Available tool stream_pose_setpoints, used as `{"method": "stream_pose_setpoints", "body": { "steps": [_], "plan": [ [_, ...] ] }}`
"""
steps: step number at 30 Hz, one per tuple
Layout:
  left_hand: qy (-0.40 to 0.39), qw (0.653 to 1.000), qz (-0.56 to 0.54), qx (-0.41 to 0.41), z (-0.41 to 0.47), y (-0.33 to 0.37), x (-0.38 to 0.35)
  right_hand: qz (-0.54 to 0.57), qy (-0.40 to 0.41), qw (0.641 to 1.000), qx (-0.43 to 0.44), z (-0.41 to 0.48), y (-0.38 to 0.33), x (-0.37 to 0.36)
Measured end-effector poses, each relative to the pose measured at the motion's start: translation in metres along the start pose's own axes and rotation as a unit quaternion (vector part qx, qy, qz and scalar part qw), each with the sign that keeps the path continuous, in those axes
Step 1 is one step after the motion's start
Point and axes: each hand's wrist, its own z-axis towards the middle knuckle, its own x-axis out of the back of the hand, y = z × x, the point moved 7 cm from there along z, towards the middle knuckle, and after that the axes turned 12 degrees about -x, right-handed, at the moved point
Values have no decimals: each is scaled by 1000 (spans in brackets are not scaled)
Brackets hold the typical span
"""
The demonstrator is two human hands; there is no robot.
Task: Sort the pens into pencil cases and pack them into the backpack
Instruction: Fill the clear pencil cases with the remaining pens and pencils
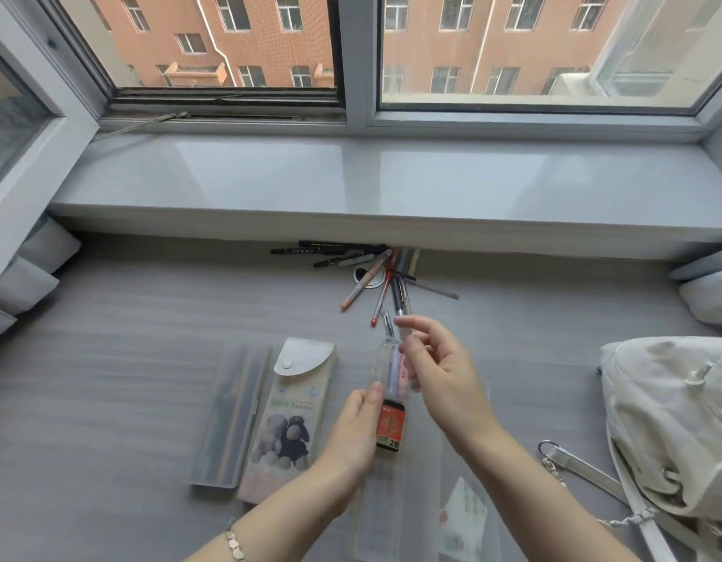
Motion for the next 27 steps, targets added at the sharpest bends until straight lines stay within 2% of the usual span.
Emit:
{"method": "stream_pose_setpoints", "body": {
  "steps": [6,11,13,18,22,25,27],
  "plan": [
    [-8,1000,-6,-17,2,2,-1,-93,59,994,24,-1,6,3],
    [-10,999,32,-29,4,1,4,-69,78,994,22,3,4,16],
    [-15,998,43,-36,4,4,4,-95,76,992,30,3,3,16],
    [-31,998,38,-35,1,0,0,-229,97,964,95,6,4,15],
    [-28,999,35,-30,6,-3,0,-287,95,943,142,7,9,12],
    [-20,999,15,-32,19,-2,0,-281,57,952,109,21,8,8],
    [-9,999,-1,-35,28,2,2,-265,79,956,99,41,-5,15]
  ]
}}
